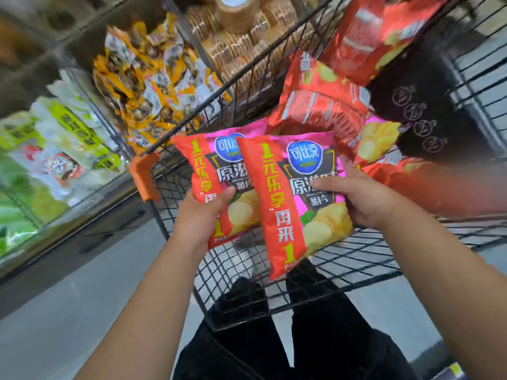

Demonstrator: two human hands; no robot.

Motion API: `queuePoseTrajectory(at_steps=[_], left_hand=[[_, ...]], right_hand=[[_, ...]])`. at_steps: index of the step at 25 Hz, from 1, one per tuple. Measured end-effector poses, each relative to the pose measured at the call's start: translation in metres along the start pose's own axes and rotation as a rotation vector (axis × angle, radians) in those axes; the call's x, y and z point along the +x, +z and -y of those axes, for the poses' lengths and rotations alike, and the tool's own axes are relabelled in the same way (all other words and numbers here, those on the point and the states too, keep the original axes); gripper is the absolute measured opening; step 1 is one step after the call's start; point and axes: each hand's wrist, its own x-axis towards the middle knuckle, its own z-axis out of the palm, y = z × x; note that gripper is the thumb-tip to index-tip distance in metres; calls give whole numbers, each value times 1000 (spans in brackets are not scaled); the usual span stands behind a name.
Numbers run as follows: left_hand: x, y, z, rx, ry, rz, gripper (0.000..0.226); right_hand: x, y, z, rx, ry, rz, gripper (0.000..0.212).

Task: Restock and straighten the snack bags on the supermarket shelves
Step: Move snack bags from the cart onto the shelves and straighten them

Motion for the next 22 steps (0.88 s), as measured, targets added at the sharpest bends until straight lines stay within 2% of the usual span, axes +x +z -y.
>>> queuePoseTrajectory(at_steps=[5, 8, 10, 14, 17, 20, 22], left_hand=[[-57, -6, -51, 146, 112, 185, 50], [-93, -3, -76, 217, 201, 335, 47], [-113, 5, -84, 250, 243, 447, 52], [-157, 44, -88, 313, 292, 647, 44], [-197, 84, -81, 415, 335, 843, 50], [-237, 123, -67, 473, 366, 1008, 57], [-267, 150, -55, 516, 395, 1085, 50]], right_hand=[[-105, 19, 23, 59, -173, -181, 61], [-167, 27, 21, 115, -330, -354, 63], [-208, 29, 13, 173, -387, -493, 56], [-291, 28, -17, 251, -471, -680, 45], [-344, 20, -48, 371, -497, -803, 30], [-395, 8, -82, 497, -521, -911, 39], [-429, -1, -104, 585, -546, -977, 39]])
